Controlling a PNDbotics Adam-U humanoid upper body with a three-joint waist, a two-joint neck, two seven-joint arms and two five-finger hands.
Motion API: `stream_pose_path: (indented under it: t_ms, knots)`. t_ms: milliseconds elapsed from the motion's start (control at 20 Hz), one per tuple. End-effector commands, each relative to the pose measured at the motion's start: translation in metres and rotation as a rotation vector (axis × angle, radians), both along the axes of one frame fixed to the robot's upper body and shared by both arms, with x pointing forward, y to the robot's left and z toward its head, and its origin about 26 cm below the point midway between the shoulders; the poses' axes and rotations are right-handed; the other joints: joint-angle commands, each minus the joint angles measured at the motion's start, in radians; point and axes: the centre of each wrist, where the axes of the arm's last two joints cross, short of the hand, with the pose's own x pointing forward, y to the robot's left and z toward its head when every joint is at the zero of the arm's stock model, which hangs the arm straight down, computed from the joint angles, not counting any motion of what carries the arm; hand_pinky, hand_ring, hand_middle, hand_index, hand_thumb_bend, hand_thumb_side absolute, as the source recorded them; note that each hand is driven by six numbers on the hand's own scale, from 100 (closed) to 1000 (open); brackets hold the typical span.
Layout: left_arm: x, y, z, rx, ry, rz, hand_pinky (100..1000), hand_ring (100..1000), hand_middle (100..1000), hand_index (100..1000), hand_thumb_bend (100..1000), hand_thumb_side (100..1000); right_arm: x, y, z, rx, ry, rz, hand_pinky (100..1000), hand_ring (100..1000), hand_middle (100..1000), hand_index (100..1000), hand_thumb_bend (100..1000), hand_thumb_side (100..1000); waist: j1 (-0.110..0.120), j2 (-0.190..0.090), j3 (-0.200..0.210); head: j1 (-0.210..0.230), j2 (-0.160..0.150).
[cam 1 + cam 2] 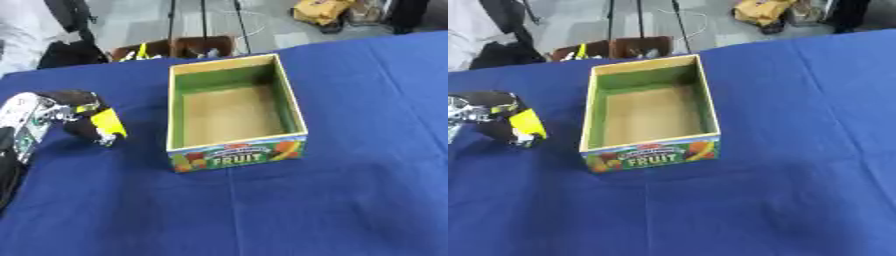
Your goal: Pick up objects on the table and place them in the box.
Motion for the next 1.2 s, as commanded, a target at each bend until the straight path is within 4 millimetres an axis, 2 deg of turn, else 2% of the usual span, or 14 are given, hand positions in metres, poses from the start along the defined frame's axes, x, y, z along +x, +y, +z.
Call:
stream_pose_path:
  t_ms: [50,350,450,650,750,850,1000,1200]
  knots:
    - [-0.004,0.01,0.032,0.026,-0.085,0.02,277,459,510,656,100,707,-0.002,-0.003,0.007,-0.018,-0.017,-0.004,733,819,591,843,100,688,-0.003,-0.026,0.003,-0.006,0.007]
    - [-0.008,0.007,0.052,0.039,-0.101,0.019,292,473,557,681,100,711,-0.002,-0.003,0.007,-0.014,-0.013,-0.003,733,819,590,843,100,685,-0.001,-0.034,0.006,-0.012,0.014]
    - [-0.008,0.006,0.051,0.033,-0.061,0.024,310,492,599,697,100,709,-0.002,-0.003,0.007,-0.014,-0.012,-0.001,733,818,590,843,100,685,-0.001,-0.035,0.007,-0.013,0.014]
    - [-0.01,0.006,0.053,0.015,-0.02,0.029,314,495,612,702,100,710,-0.002,-0.003,0.007,-0.012,-0.011,-0.002,733,818,590,843,100,684,-0.001,-0.037,0.007,-0.015,0.015]
    - [-0.01,0.006,0.053,0.018,0.0,0.037,345,532,685,749,100,709,-0.002,-0.003,0.007,-0.012,-0.01,-0.001,733,818,589,843,100,684,0.0,-0.037,0.007,-0.016,0.015]
    - [-0.01,0.006,0.053,0.011,0.024,0.043,353,543,709,761,100,709,-0.002,-0.003,0.007,-0.013,-0.009,0.0,733,818,589,843,100,685,0.0,-0.038,0.007,-0.016,0.015]
    - [-0.01,0.008,0.053,0.009,0.052,0.053,391,592,795,818,100,701,-0.002,-0.003,0.007,-0.012,-0.009,-0.001,733,817,589,843,100,684,0.001,-0.038,0.007,-0.017,0.015]
    - [-0.01,0.008,0.054,0.01,0.084,0.06,395,596,810,819,100,701,-0.002,-0.003,0.007,-0.012,-0.007,0.0,733,817,589,843,100,684,0.001,-0.039,0.008,-0.017,0.015]
